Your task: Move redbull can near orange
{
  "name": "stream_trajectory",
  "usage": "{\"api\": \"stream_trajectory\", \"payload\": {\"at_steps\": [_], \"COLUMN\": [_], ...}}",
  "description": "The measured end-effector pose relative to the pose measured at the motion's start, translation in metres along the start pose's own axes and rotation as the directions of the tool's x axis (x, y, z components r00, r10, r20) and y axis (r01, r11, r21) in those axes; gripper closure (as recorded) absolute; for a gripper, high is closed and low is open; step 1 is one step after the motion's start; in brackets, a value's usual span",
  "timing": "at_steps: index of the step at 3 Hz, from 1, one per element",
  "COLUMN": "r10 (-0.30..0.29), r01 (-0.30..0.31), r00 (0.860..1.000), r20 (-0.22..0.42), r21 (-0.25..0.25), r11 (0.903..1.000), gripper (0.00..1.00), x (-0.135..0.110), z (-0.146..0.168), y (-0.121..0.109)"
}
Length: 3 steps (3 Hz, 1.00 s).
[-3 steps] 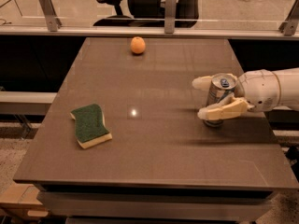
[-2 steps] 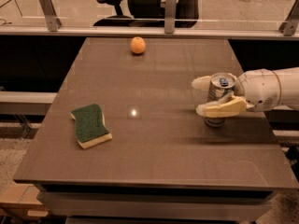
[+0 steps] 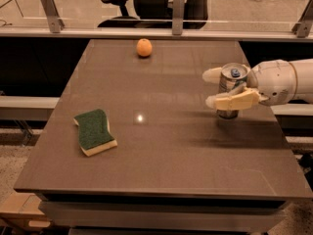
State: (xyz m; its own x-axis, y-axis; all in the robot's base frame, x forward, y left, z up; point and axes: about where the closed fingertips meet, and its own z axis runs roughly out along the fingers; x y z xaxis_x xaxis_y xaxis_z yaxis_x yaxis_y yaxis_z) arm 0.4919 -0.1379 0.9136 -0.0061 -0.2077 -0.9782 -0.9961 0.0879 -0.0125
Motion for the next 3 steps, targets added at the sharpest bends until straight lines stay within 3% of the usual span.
{"api": "stream_trajectory", "payload": {"at_steps": [2, 3], "r10": [-0.017, 0.017], "r01": [0.017, -0.017], "r00": [1.000, 1.000], "r20": [-0.012, -0.003], "r21": [0.019, 0.052], "r11": [0.9997, 0.9985], "gripper": [1.00, 1.00], "x": [-0.044, -0.063], "z": [0.014, 0.028], "y": [-0.044, -0.061]}}
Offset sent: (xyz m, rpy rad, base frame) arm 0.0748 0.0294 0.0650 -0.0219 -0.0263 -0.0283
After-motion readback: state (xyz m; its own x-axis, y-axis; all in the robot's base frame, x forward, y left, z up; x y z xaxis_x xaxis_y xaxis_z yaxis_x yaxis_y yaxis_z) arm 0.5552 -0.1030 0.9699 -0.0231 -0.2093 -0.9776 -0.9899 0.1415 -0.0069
